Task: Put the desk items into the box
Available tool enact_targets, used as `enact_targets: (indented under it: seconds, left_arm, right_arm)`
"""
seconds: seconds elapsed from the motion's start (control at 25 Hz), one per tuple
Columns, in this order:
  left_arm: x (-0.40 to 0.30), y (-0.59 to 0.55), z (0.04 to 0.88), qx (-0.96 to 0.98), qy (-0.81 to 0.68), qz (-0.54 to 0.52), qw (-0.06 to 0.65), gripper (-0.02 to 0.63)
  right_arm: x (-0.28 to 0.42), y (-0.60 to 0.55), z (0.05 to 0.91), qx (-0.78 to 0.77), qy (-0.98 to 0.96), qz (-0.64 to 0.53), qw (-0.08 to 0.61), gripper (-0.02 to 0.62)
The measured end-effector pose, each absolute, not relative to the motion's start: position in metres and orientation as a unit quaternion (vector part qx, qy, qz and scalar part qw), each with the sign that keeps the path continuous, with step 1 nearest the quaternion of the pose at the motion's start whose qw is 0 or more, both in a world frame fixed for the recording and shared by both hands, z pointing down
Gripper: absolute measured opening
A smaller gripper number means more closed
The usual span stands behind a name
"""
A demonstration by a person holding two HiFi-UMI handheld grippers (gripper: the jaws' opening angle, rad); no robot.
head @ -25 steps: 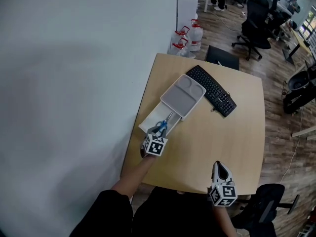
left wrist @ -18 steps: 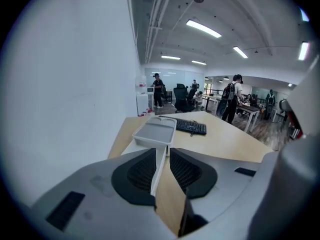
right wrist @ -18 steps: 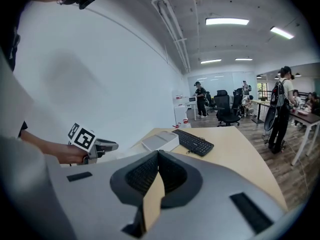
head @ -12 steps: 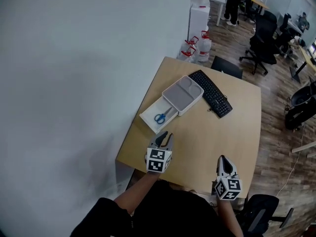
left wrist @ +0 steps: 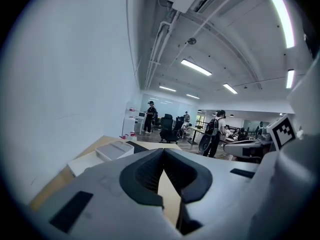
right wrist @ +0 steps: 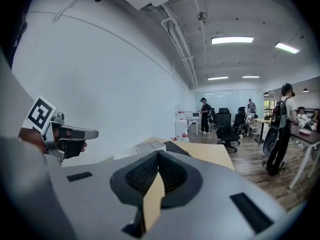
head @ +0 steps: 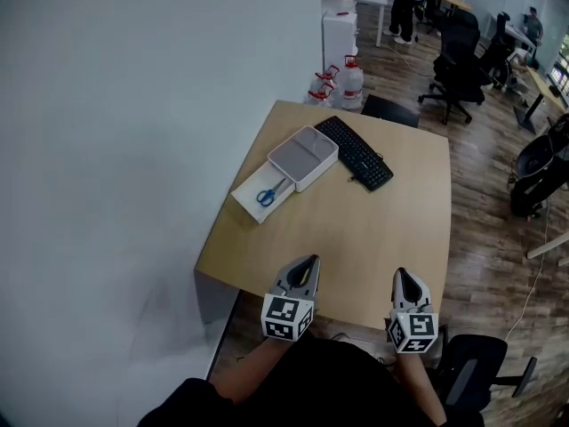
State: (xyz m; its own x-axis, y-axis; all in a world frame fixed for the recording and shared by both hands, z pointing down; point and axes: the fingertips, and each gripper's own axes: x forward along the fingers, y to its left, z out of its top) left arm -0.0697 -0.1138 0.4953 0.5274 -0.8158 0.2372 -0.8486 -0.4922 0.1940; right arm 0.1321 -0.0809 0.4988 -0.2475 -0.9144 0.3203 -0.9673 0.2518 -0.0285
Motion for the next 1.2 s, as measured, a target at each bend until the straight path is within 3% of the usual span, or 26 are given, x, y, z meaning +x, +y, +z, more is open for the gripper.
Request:
enact_targets:
  seconds: [0.44, 1.2]
  left_arm:
    - [-0.006, -0.070, 0.515, 0.861, -0.483, 0.074, 0.143, 0.015]
    - [0.021, -0.056, 0.514, 0.871, -0.470, 0.088, 0.118, 0.015]
  right_arm:
    - [0.192, -0.039, 0.502, 0.620, -0.770, 0.108, 0.106, 0.060]
    - [0.214, -0.018, 0.507, 0.633, -0.759, 0.110, 0.104, 0.060]
